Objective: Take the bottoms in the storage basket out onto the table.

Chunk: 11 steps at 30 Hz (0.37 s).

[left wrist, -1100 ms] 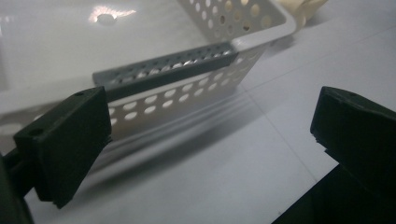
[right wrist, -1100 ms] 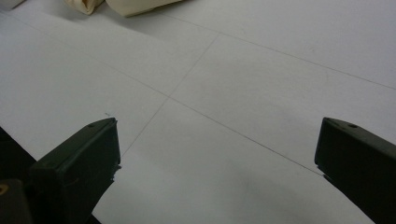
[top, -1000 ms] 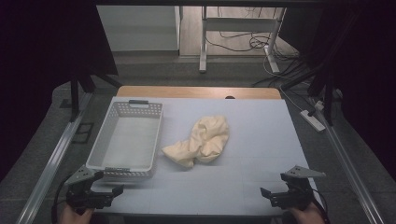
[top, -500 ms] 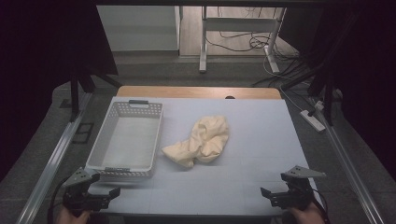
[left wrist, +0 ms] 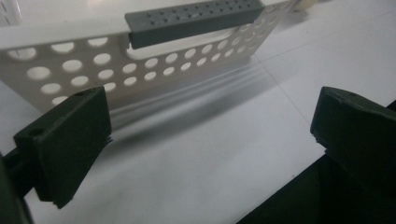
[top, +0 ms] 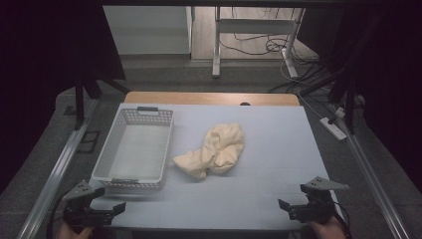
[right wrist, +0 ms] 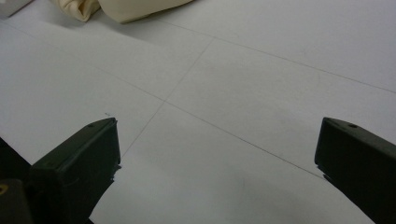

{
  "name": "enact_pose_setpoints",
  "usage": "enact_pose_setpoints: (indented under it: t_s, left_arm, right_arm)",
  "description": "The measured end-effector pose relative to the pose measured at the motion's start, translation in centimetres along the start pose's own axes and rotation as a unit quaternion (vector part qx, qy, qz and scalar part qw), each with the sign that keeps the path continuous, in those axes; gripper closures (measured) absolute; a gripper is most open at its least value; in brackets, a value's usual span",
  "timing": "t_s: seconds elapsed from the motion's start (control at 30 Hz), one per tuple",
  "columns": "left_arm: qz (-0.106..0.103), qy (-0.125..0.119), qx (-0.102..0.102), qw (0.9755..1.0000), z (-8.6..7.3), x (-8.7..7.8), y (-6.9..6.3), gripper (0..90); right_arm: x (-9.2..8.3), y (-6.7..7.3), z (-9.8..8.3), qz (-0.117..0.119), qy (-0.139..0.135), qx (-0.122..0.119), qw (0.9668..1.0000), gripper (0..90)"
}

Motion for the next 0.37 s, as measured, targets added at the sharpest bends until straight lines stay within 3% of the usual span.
enact_pose_setpoints:
  t_s: [0.37]
  left_arm:
    - [-0.005, 0.011, -0.001, 0.9999, -0.27, 0.05, 0.12, 0.0]
  right_arm:
    - [0.04, 0.01, -0.03, -0.006, 0.001, -0.007, 1.0000, 0.6]
Point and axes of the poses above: each handheld gripper's, and its own axes: x roughly forward along the jaws, z roughly out of its top, y roughly to its left, the point moved 10 cm from there along x, roughly forward along the jaws, and after that the axes turned 11 degrees about y, right-handed, at the moved point
